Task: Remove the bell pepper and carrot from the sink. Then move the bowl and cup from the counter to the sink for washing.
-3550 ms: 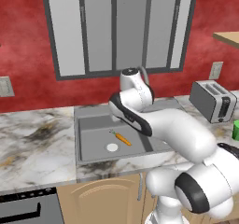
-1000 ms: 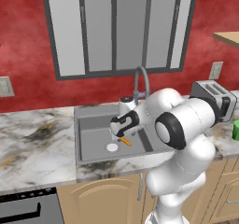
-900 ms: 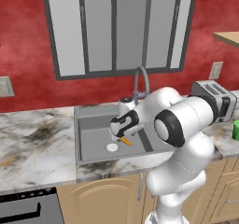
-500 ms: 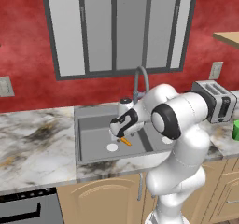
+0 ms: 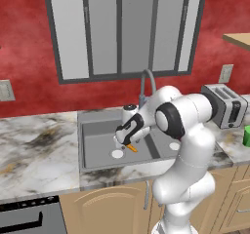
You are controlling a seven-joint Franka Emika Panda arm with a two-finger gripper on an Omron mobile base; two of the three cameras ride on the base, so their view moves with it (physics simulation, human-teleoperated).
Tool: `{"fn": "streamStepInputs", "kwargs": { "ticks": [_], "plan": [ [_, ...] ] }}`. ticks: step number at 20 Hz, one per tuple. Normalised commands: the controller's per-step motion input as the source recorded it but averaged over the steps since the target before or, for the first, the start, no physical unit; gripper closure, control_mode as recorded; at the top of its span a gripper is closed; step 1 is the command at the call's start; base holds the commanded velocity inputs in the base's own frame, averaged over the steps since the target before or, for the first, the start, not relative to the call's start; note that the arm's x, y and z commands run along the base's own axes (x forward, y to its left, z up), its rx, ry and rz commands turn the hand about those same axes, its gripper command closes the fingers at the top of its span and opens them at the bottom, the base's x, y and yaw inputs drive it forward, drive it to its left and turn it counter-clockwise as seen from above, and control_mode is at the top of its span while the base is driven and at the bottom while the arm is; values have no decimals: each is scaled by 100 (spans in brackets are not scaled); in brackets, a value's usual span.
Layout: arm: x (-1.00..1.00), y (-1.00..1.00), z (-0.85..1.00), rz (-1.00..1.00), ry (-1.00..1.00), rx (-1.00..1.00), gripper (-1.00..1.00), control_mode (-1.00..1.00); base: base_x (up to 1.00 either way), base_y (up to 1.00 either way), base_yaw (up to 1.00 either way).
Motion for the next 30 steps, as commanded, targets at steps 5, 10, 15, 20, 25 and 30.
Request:
{"fn": "streamStepInputs", "kwargs": {
  "ticks": [5,10,15,20,25,30],
  "plan": [
    [18,0,-13,0,0,0,-100,-100,0,0,0],
    [17,0,-12,0,0,0,-100,-100,0,0,0],
    [14,0,-12,0,0,0,-100,-100,0,0,0],
    [17,0,-14,0,0,0,-100,-100,0,0,0],
    [18,0,-15,0,0,0,-100,-100,0,0,0],
    [22,0,-19,0,0,0,-100,-100,0,0,0]
  ]
}}
